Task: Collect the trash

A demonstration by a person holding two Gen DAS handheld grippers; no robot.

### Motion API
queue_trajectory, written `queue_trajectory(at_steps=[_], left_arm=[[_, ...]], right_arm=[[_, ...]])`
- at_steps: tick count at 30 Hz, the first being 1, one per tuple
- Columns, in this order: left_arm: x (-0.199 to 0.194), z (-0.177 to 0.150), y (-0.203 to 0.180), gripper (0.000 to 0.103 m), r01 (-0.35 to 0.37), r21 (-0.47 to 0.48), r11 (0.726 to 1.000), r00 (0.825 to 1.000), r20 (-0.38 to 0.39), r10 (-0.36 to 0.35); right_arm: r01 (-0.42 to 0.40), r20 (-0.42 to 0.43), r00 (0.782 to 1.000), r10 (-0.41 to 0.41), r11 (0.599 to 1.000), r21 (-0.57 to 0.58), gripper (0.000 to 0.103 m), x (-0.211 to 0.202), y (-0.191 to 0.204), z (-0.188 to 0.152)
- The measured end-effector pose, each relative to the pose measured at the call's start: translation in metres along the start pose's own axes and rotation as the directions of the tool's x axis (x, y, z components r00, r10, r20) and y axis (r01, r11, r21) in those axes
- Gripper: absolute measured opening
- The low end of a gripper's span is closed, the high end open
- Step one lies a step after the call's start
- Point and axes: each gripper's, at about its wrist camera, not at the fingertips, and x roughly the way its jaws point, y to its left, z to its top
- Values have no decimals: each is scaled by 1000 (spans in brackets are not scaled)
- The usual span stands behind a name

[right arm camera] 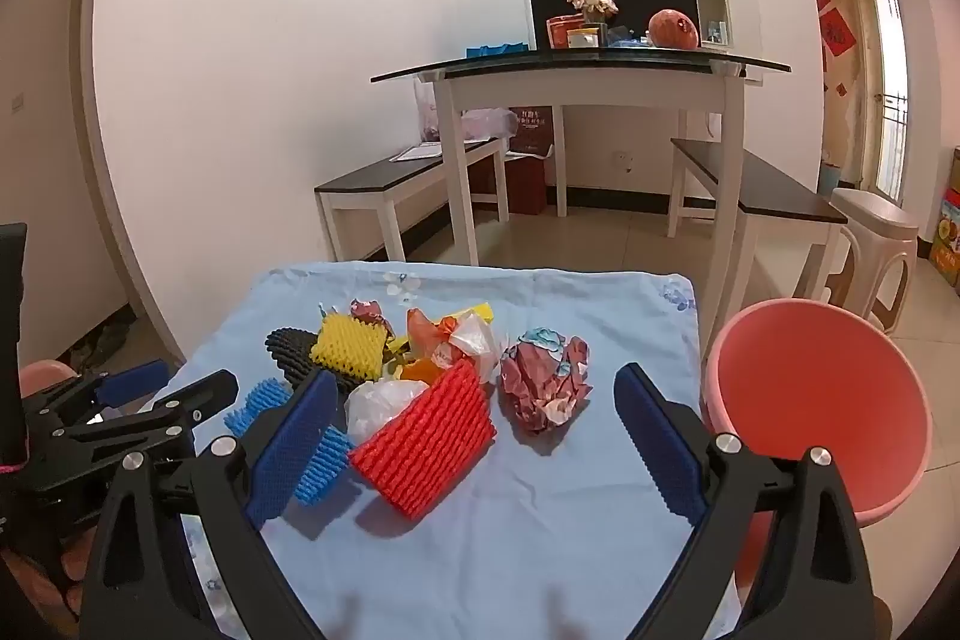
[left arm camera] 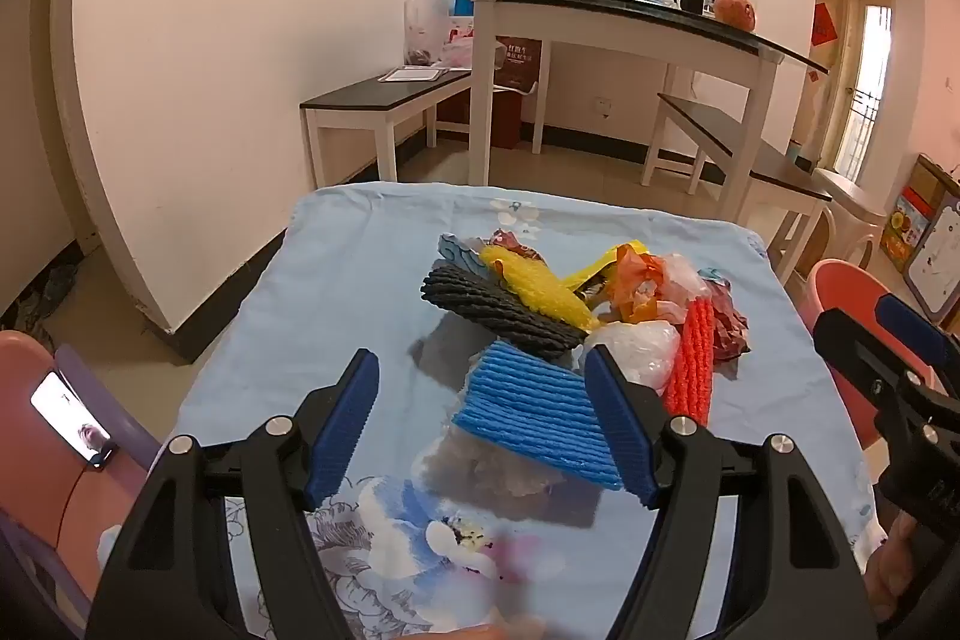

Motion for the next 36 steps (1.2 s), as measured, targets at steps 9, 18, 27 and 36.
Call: queue_trajectory(at_steps=[9,18,27,36], left_arm=[[0,-1,0,72,-2,-1,1000,1000,-4,2],[-5,1,-8,72,0,-1,1000,1000,-1,0],[-7,1,-8,72,-3,0,1000,1000,0,3],[-8,1,-10,72,-1,0,1000,1000,-2,1]], right_arm=[[3,6,1000,-3,1000,4,92,-3,-1,1],[-13,-12,1000,13,1000,19,92,0,-5,3],[7,10,1000,-8,1000,21,92,-3,-5,1],[6,9,1000,-7,1000,21,92,-3,-6,1]])
